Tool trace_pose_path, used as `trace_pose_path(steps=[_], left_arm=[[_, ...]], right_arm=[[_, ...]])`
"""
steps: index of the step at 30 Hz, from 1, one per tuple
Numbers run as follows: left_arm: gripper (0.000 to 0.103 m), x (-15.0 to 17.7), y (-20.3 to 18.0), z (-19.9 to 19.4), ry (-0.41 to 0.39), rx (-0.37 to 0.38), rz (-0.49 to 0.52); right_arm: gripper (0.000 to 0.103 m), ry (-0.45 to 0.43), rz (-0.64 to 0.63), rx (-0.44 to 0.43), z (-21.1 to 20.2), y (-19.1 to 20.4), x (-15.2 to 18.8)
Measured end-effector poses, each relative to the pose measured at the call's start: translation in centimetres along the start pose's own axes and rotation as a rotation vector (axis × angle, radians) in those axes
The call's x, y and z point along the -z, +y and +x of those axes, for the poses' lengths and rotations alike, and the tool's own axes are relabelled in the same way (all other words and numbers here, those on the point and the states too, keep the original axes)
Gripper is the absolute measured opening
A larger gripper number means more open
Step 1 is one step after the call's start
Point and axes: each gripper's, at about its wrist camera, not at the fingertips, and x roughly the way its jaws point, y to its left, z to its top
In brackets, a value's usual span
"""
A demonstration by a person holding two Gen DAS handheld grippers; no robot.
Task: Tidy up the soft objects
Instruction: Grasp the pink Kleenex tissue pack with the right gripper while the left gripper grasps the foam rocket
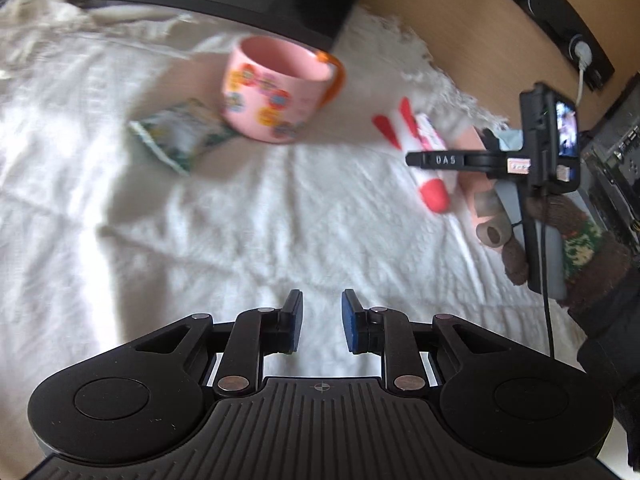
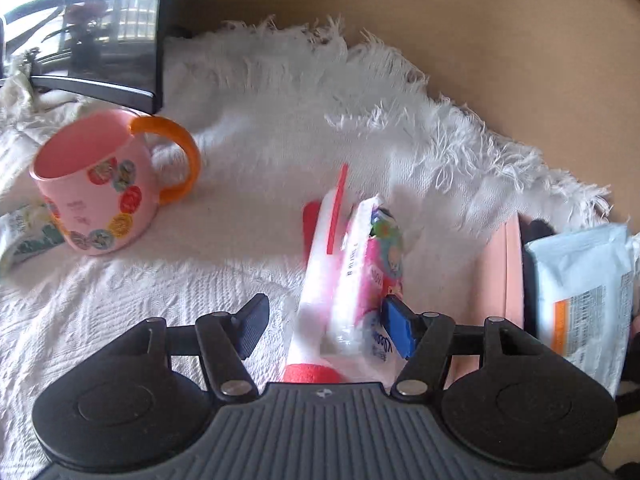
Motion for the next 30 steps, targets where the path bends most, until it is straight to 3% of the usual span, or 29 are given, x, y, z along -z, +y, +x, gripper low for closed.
trace_pose_path(steps=[2,5,7,9,13,20,27,30], left_arm=[[0.023,0.1,1.4,-1.0,-0.017,-0.004,0.003],[0.023,0.4,2.9,-1.2,-0.037,-0.014,0.02],[0.023,0.3,3.5,-0.3,-0.016,-0.017,-0.01],[0.023,0.0,3.2,0.7,0.019,0.008,-0.011],[0.023,-1.4,0.8,2.2,0.026,0.056,0.094],[0.023,-4.4,-2.5,6.5,0.003,0.131,0.09],[0.023,-8.8,-5.3,8.9,-0.069,0.062,0.033],[0.023,-10.3,-6.5,10.1,-0.086,0.045,0.037]], right_arm=[[0.039,-0.025,0.023,0.021,-0.5,0.1,0.4],[0.022,-0.049,0.089,-0.044,-3.0,-0.5,1.0],[0.018,-0.052,0.123,-0.089,-5.4,-0.9,1.6],[0.018,-0.066,0.133,-0.105,-8.0,-1.0,2.7],[0.018,-0.077,0.157,-0.091,-12.2,-1.5,5.9],[0.018,-0.035,0.135,0.097,-16.4,-2.5,12.3],[0.018,0.003,0.139,0.233,-17.9,-4.8,15.1],[0.018,0.008,0.154,0.253,-18.5,-5.7,15.8]])
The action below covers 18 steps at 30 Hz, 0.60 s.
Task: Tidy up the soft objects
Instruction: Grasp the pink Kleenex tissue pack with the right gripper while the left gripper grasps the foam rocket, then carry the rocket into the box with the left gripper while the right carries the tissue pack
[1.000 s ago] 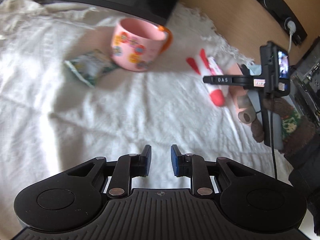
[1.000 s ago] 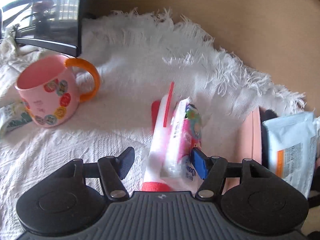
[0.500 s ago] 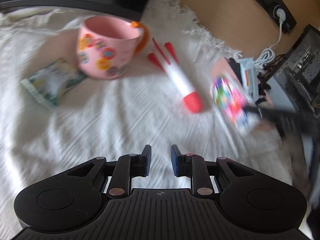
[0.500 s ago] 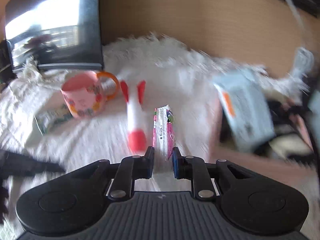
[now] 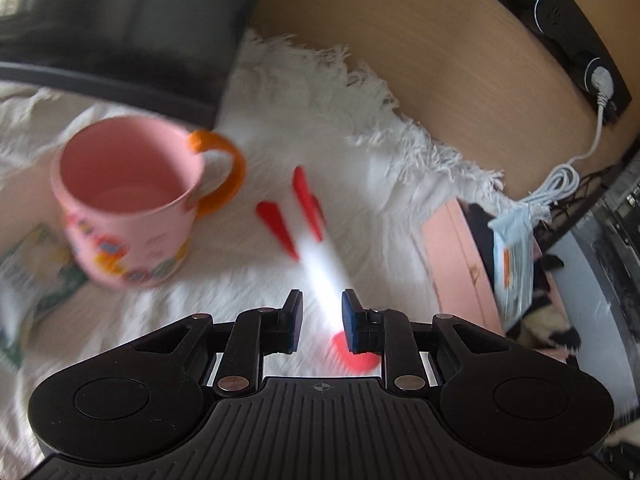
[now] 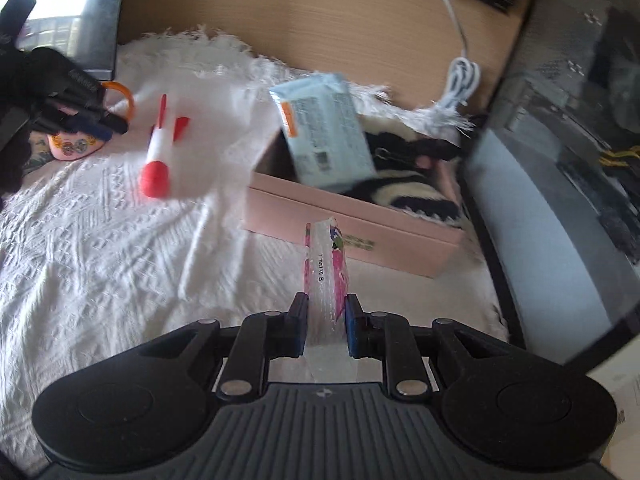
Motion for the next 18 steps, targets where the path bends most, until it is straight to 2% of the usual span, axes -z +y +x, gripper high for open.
trace_pose_path(steps=[3,7,9,10,16,18], left_arm=[[0.023,-1.1,-1.3,1.7,0.002,-0.005,0.005],[0.024,-2.1,-2.7,5.3,0.038,-0.109,-0.001],[0.035,-2.4,-3.2,6.9,0.047,-0.137,0.009],[0.035,-2.5,-3.5,7.7,0.057,-0.165,0.023],[0.041,-2.3,-4.7,10.0,0.083,-0.214,0.059],[0.041,-2.0,-4.7,10.6,0.093,-0.215,0.062]], right_arm=[[0.018,0.004,0.005,0.014,-0.2,-0.7,0.6],[0.019,0.016,0.004,0.023,-0.3,-0.7,1.6],[0.019,0.035,0.013,0.01,-0.1,-0.6,2.1],[0.019,0.038,0.005,0.008,-0.1,-0.4,2.4],[0.021,0.045,-0.015,-0.01,0.0,0.5,3.4],[0.026,0.044,-0.025,-0.021,-0.1,0.9,3.4]])
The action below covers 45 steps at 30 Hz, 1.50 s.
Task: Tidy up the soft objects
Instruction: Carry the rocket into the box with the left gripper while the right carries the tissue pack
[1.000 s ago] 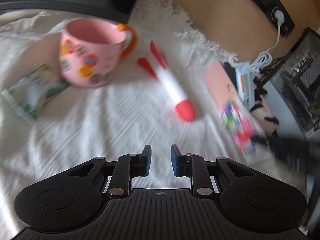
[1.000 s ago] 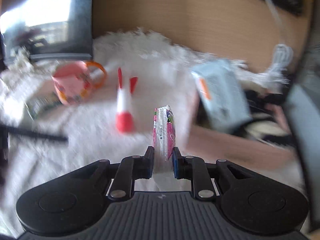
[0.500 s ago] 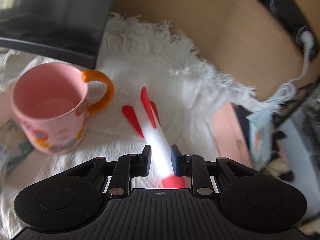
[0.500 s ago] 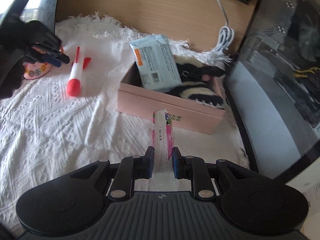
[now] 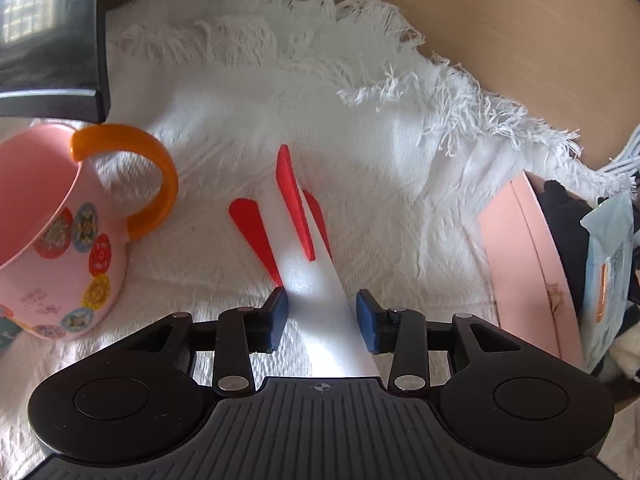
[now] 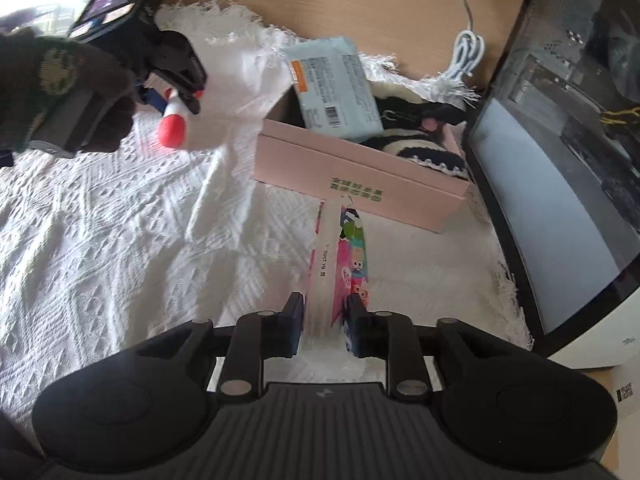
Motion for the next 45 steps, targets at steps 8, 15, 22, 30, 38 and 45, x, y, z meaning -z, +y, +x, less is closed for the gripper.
trace_pose_path(steps=[8,15,22,30,38,45], left_arm=[[0.036,0.5,-0.1,-0.2,-0.008,0.023,0.049],[0.032,4.4,0.9,-4.7,-0.001,0.16,0.152],[0.032,11.2,1.8,-10.7,0.078,0.295,0.209],[0.033,14.3,1.9,-12.0,0.148,0.304,0.229],[0.033,16.1,-0.9,-12.8,0.234,0.393,0.343],[0.032,12.4,-6.0,-14.4,0.198,0.537,0.388]], right_arm=[[0.067,-0.01,0.039,-0.111,-0.1,-0.2,-0.3],[0.071,0.001,0.04,-0.143,0.4,-0.1,-0.2],[0.076,0.012,0.096,-0.1,1.8,-0.6,-0.6],[0.072,0.077,0.114,-0.088,5.2,-1.0,-1.4],[0.051,0.029,0.112,-0.115,-0.1,-2.5,-1.2],[0.051,-0.109,0.121,-0.003,-5.3,-6.1,-1.6]])
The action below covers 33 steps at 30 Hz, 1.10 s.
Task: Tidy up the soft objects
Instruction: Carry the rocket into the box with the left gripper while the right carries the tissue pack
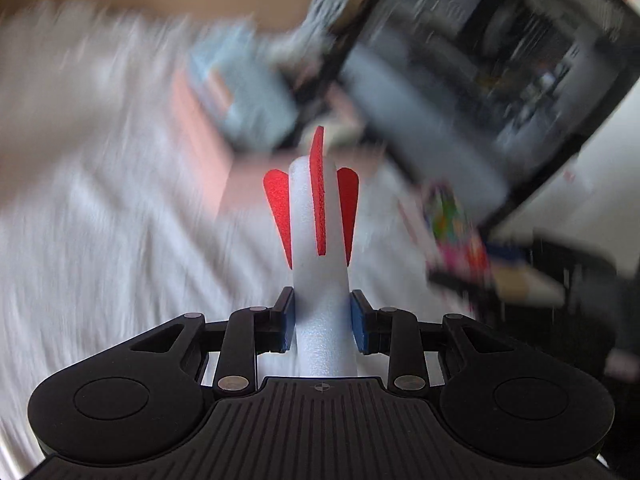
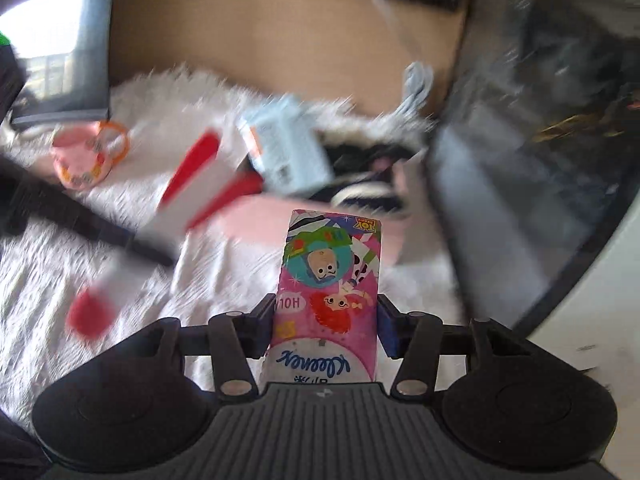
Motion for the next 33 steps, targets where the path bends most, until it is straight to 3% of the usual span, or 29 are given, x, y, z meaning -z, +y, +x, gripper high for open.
trace_pose_path(steps=[8,11,13,16,19,24,28,30,33], left_arm=[[0.033,-15.1,-4.6,-0.6,-0.265,-0.043,0.193],[0.033,-19.2,-4.8,2.6,-0.261,-0.045,0.204],[0.033,-20.1,-4.4,5.7,-0.236,-0.079,0.215],[0.033,-19.9,-3.2,10.0,-0.16,-0.158,0.226],[0.033,-18.6,-1.9,11.8,-0.091,-0.172,0.237],[0.033,-16.9,-0.4,9.1,-0.185,-0.175,0.167],[0.033,-15.2,1.6,5.5,-0.27,-0.186,0.054],[0.033,-13.8,2.4,3.7,-0.284,-0.191,-0.001],[0.033,-11.7,3.3,2.3,-0.276,-0.198,-0.056]], right_arm=[[0.051,-0.039,0.085,0.062,-0.9,-3.4,0.7],[0.051,-0.014,0.096,0.058,-0.4,-3.7,1.4],[0.051,0.001,0.091,0.054,-0.3,-3.9,2.0],[0.051,0.015,0.085,0.044,-0.1,-3.8,2.6],[0.051,0.029,0.089,0.039,0.8,-4.1,2.5],[0.051,-0.031,0.073,0.019,1.6,-4.5,0.0],[0.051,-0.122,0.043,0.043,3.4,-4.7,-4.5],[0.051,-0.149,0.042,0.058,5.6,-4.8,-6.7],[0.051,-0.123,0.083,0.079,10.5,-4.9,-9.6]])
